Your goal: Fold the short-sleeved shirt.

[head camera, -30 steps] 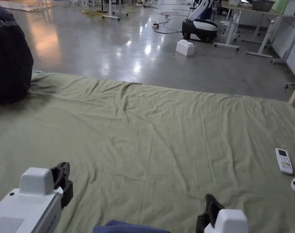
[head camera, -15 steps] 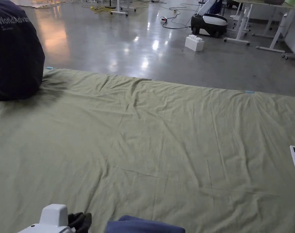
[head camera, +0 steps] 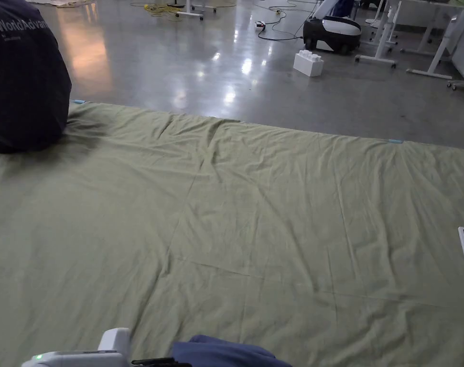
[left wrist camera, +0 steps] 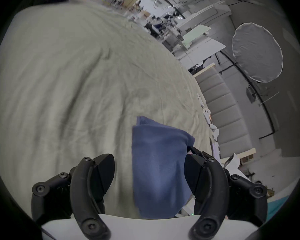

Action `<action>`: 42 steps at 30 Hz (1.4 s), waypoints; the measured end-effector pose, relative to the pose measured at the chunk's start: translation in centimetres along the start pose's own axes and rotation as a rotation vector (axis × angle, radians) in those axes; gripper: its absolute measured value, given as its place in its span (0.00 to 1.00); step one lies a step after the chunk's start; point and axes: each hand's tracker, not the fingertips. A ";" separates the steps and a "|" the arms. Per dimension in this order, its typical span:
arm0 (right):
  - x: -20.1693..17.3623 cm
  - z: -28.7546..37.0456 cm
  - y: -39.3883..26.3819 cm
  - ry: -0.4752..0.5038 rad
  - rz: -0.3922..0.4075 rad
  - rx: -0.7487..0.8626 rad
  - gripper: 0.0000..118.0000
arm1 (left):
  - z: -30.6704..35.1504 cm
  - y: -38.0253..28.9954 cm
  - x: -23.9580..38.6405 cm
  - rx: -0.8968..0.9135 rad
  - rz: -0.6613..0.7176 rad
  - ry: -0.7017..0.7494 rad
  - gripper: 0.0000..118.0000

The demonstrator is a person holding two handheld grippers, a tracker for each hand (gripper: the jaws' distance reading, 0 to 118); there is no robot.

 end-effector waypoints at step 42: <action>11.6 2.3 13.2 -0.189 -0.057 0.308 0.01 | 13.2 13.5 -5.0 -0.059 -0.154 0.054 0.19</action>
